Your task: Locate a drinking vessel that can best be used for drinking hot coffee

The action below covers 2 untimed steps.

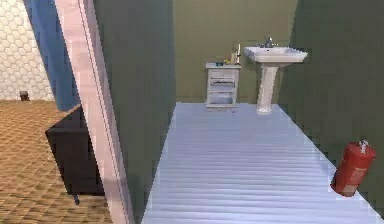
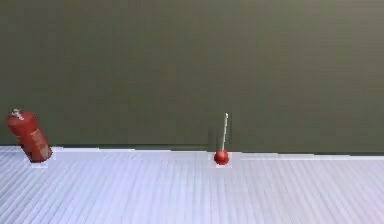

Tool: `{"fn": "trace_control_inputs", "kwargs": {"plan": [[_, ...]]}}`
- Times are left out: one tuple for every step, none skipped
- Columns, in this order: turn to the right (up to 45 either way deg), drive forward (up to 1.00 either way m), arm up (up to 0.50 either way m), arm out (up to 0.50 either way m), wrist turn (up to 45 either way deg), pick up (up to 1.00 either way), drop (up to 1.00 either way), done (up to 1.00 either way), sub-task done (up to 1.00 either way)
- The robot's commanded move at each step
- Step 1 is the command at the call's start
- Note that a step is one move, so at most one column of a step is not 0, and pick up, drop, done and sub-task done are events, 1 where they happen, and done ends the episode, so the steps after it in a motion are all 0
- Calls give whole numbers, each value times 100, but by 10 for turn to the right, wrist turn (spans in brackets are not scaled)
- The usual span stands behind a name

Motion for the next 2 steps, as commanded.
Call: {"fn": "trace_control_inputs", "kwargs": {"plan": [[-390,0,0,0,0,0,0,0,0],[0,25,0,0,0,0,0,0,0]]}}
